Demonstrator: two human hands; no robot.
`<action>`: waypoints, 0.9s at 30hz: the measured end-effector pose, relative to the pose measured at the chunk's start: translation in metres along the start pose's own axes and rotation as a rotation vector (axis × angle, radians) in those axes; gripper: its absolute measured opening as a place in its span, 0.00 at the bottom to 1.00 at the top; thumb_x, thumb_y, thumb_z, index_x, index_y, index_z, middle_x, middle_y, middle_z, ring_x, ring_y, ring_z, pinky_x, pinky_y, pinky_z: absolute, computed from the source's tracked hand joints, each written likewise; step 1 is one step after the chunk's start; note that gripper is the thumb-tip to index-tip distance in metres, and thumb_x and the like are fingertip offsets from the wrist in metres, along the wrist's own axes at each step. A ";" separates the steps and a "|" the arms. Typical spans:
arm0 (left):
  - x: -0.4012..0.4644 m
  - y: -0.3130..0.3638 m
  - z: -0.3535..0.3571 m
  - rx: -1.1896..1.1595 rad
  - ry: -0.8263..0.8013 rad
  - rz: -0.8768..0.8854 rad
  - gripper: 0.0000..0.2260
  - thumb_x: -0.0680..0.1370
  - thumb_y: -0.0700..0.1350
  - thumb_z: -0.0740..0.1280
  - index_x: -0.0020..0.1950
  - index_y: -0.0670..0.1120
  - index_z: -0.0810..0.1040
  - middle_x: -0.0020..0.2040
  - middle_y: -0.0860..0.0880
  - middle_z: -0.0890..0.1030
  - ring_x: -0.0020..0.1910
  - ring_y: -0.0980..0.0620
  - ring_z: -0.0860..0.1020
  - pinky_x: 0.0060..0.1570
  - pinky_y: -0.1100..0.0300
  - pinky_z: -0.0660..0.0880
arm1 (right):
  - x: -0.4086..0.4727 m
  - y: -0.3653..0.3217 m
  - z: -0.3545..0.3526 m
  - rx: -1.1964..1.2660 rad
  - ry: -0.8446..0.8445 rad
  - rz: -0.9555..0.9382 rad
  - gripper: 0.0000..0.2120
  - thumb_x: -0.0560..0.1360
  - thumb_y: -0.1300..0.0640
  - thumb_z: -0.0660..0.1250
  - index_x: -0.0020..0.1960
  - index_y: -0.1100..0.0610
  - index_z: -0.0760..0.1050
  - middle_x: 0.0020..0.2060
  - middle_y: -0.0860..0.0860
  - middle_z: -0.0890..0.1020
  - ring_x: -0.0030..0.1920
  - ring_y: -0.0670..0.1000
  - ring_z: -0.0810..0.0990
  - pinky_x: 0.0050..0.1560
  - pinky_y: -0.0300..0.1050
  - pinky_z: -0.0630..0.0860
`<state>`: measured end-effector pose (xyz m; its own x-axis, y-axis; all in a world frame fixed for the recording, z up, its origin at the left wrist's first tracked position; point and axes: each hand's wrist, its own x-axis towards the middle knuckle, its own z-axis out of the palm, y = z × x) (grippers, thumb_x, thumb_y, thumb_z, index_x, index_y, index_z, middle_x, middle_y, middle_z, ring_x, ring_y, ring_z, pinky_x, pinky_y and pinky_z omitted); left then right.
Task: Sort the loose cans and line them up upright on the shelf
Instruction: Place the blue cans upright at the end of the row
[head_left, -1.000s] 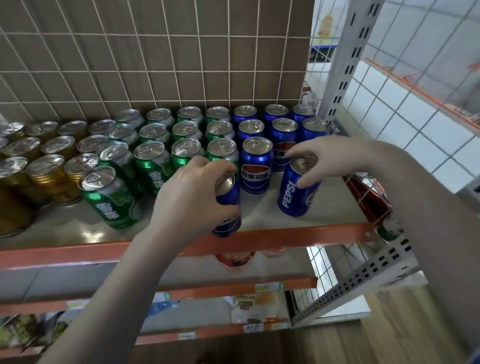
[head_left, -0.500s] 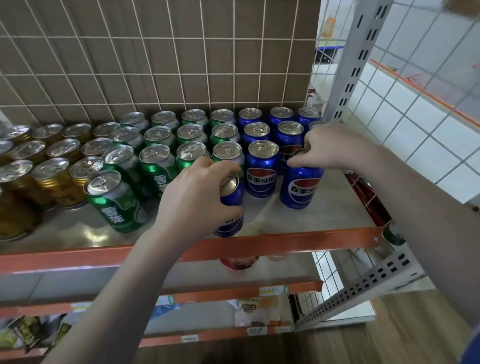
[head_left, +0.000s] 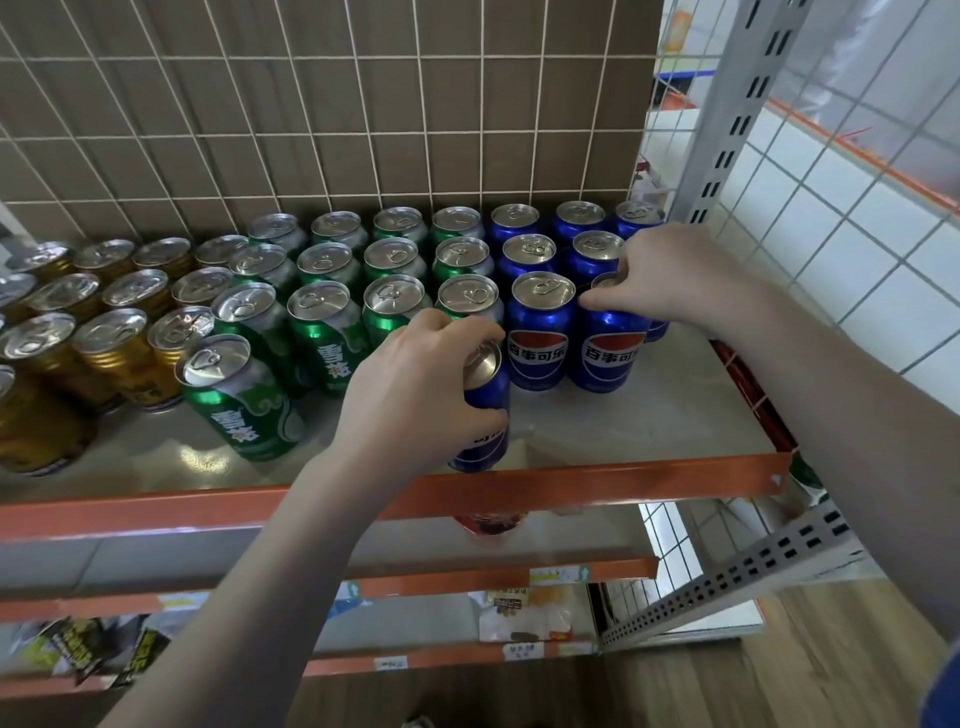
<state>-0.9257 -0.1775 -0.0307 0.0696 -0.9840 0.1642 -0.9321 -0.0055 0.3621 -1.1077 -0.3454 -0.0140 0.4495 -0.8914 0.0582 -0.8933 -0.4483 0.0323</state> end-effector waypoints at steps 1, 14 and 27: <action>0.001 0.000 0.000 -0.002 0.002 0.001 0.28 0.67 0.54 0.75 0.65 0.57 0.71 0.58 0.51 0.73 0.53 0.49 0.74 0.45 0.57 0.72 | 0.000 0.000 0.001 0.000 0.010 0.003 0.28 0.71 0.35 0.64 0.29 0.59 0.67 0.25 0.53 0.70 0.28 0.51 0.69 0.28 0.43 0.61; 0.005 0.003 0.003 -0.029 0.008 0.025 0.28 0.66 0.53 0.75 0.65 0.57 0.72 0.57 0.52 0.73 0.51 0.49 0.74 0.44 0.55 0.73 | -0.013 0.011 0.015 0.160 0.009 -0.068 0.20 0.71 0.41 0.67 0.42 0.59 0.71 0.37 0.53 0.73 0.39 0.53 0.74 0.32 0.44 0.66; 0.004 0.001 0.002 -0.040 0.012 0.027 0.28 0.66 0.52 0.76 0.64 0.56 0.73 0.57 0.51 0.74 0.51 0.48 0.75 0.46 0.53 0.74 | -0.003 0.010 0.017 0.186 0.072 -0.071 0.21 0.71 0.43 0.69 0.35 0.62 0.73 0.30 0.56 0.74 0.32 0.52 0.72 0.30 0.45 0.64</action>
<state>-0.9272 -0.1814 -0.0319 0.0488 -0.9814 0.1856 -0.9189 0.0287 0.3935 -1.1182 -0.3487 -0.0310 0.5045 -0.8530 0.1338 -0.8414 -0.5205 -0.1455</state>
